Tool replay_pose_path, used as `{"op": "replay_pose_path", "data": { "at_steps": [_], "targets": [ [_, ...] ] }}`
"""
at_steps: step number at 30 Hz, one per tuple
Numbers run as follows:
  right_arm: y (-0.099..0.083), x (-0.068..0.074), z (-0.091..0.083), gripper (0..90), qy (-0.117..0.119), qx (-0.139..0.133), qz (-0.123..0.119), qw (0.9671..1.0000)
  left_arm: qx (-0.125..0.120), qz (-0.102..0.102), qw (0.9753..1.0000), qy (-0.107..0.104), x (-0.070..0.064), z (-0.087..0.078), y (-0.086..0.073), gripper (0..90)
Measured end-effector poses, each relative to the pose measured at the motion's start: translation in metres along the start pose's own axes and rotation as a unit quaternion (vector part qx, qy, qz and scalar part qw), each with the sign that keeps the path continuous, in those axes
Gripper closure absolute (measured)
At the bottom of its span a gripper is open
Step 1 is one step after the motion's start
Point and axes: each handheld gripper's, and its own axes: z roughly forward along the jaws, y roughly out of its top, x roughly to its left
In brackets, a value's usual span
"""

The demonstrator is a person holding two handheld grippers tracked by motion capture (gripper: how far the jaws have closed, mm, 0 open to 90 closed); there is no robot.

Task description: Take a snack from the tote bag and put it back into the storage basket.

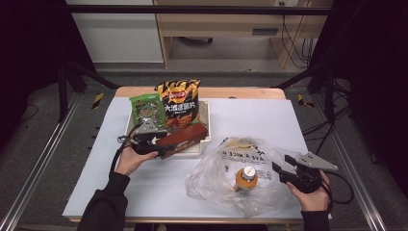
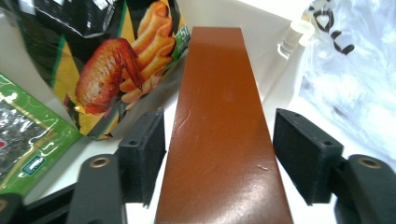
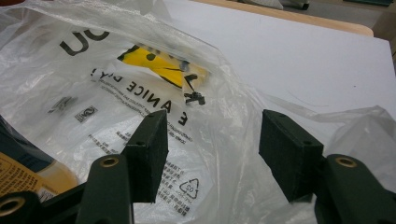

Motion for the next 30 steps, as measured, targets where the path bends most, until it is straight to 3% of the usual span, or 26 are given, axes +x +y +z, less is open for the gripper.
{"op": "replay_pose_path", "data": {
  "at_steps": [9, 12, 16, 19, 25, 30],
  "targets": [
    [0.0, 0.0, 0.001, 42.6, -0.001, 0.002, 0.0, 1.0, -0.038, -0.017, 0.9983, 0.041, -0.012, -0.032, -0.003, 36.4],
    [0.0, 0.001, 0.001, 42.8, 0.0, 0.002, 0.0, 1.0, -0.057, -0.026, 0.9966, 0.053, -0.02, -0.043, -0.006, 43.1],
    [0.0, 0.001, 0.0, 42.9, 0.001, 0.001, 0.001, 1.0, -0.074, -0.039, 0.9943, 0.067, -0.031, -0.053, -0.01, 59.3],
    [0.0, 0.001, 0.0, 43.1, 0.001, 0.001, 0.0, 1.0, -0.066, -0.032, 0.9941, 0.08, -0.039, -0.054, -0.013, 66.6],
    [0.0, 0.001, 0.0, 43.4, 0.001, -0.001, 0.0, 1.0, -0.036, -0.038, 0.9956, 0.078, -0.049, -0.043, -0.025, 75.3],
    [0.0, 0.002, 0.001, 43.8, 0.003, 0.002, -0.001, 1.0, -0.035, -0.045, 0.9951, 0.081, -0.049, -0.042, -0.027, 78.2]
  ]
}}
